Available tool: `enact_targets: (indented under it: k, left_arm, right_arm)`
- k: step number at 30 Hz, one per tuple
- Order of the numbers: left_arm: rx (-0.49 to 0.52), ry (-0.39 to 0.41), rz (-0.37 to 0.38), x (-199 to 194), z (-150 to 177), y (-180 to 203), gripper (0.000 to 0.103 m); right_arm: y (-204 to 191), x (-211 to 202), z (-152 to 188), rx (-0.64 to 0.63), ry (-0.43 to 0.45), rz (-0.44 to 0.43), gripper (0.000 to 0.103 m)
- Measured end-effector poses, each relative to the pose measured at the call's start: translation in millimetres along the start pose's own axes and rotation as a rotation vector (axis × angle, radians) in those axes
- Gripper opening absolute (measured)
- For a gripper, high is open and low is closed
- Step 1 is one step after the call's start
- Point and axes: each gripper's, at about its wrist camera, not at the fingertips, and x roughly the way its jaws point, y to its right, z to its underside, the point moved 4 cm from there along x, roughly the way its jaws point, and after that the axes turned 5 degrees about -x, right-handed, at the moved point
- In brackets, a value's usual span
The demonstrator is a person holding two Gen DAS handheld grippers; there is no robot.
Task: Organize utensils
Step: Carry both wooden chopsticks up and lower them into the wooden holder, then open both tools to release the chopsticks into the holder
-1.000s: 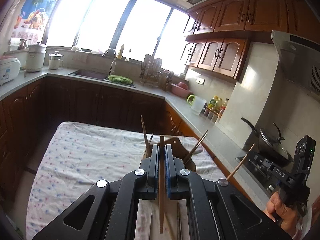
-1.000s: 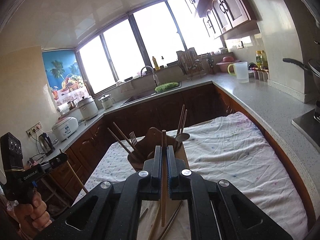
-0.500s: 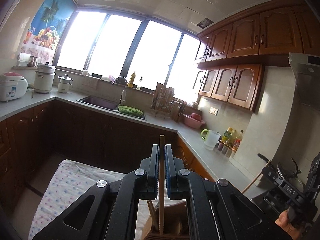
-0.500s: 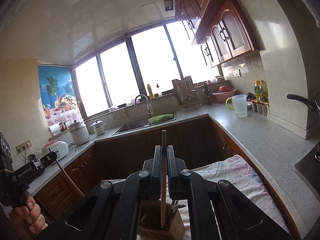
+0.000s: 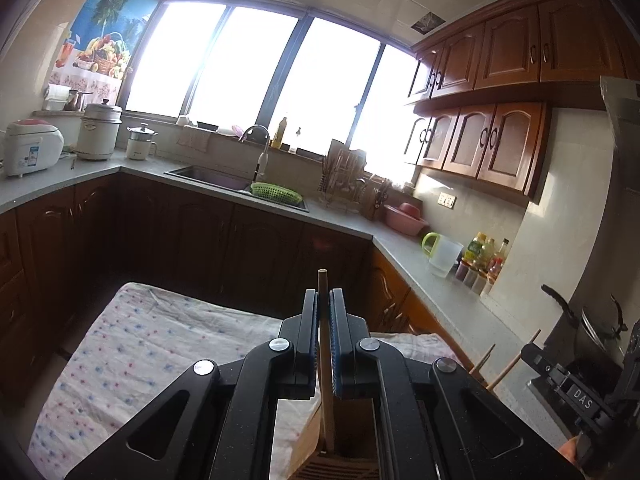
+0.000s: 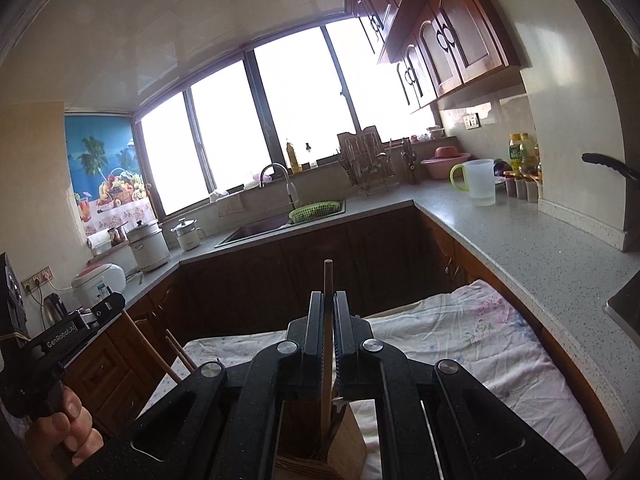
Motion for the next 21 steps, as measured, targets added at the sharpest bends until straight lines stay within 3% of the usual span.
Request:
enact_targets:
  k: [8,21]
  left_arm:
    - [-0.001,-0.092,0.006,12,11,-16,0.005]
    - [0.007,-0.092,0.004,10,8,-17,0.005]
  right_arm:
    - [6,16,30,0.007,-0.078,0.011,0.004]
    - [10,16,32,0.025,-0.086,0.013,0.004]
